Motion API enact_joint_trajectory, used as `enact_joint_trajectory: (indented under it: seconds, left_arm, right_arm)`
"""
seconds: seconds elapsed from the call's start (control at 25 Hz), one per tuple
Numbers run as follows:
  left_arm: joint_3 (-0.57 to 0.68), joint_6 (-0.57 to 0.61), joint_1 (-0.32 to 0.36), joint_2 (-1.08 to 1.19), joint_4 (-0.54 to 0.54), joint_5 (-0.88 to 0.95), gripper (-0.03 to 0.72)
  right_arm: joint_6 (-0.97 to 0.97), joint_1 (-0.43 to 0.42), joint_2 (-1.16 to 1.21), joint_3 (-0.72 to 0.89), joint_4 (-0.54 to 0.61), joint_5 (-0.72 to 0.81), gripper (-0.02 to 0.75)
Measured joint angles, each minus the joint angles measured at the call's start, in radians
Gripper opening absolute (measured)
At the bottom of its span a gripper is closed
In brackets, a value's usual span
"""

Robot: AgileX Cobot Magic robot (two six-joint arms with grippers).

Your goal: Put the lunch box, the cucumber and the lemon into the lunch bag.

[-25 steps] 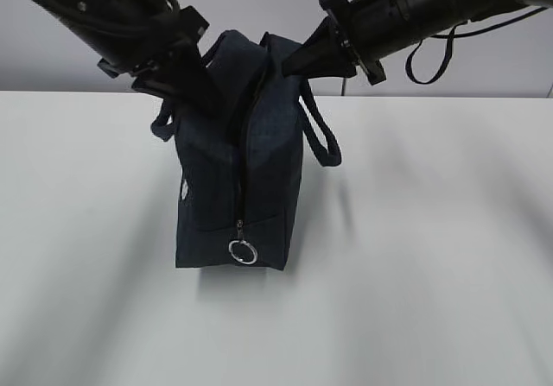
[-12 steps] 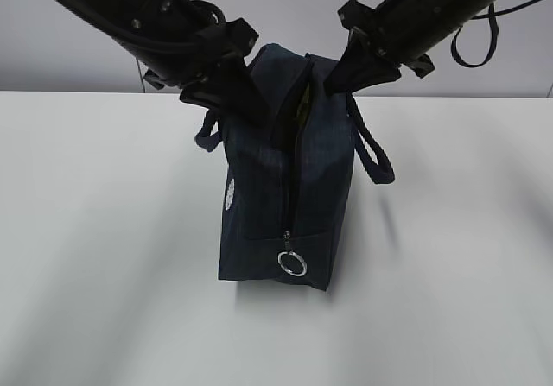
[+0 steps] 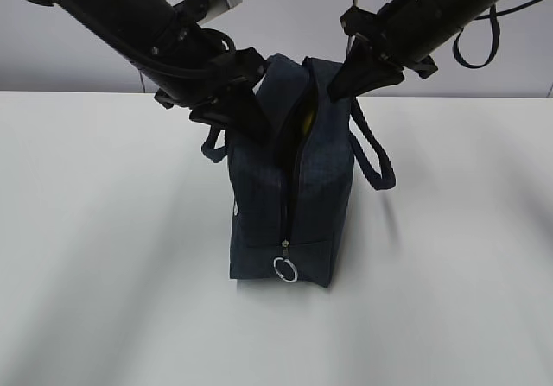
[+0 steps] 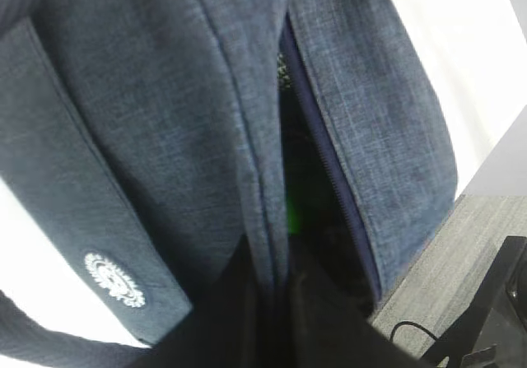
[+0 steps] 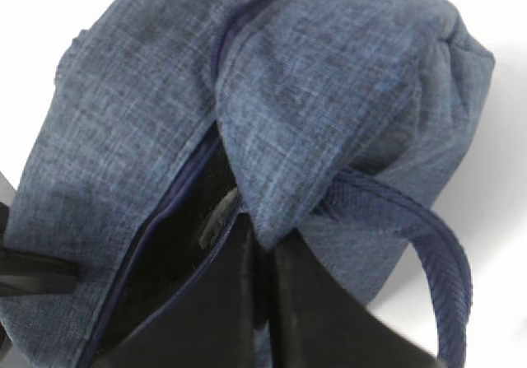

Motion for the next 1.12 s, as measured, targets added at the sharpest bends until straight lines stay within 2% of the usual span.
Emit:
enact_joint_trajectory:
  seconds: [0.12, 0.2, 0.28, 0.4, 0.52, 0.72, 1.12]
  left_arm:
    - [0.000, 0.000, 0.000, 0.000, 0.009, 0.000, 0.011]
    - [0.000, 0.000, 0.000, 0.001, 0.011, 0.000, 0.050]
    - [0.000, 0.000, -0.001, 0.001, 0.011, 0.000, 0.121]
    - [-0.002, 0.000, -0.001, 0.001, 0.011, 0.000, 0.277]
    - [-0.004, 0.000, -0.001, 0.001, 0.011, 0.002, 0.387]
    - [-0.004, 0.000, 0.011, -0.006, 0.039, 0.021, 0.419]
    - [-0.004, 0.000, 0.046, -0.154, 0.206, -0.027, 0.399]
  right_arm:
    - [-0.002, 0.000, 0.000, 0.000, 0.000, 0.000, 0.032]
    - [-0.002, 0.000, 0.000, 0.000, 0.002, 0.000, 0.078]
    - [-0.004, 0.000, 0.000, -0.001, 0.011, 0.000, 0.149]
    - [-0.006, 0.000, 0.000, -0.002, 0.022, 0.000, 0.267]
    - [-0.006, 0.000, 0.000, -0.003, 0.037, 0.000, 0.337]
    - [-0.018, 0.000, -0.010, -0.038, 0.044, 0.000, 0.356]
    - [-0.100, 0.000, -0.149, -0.135, 0.033, -0.019, 0.359]
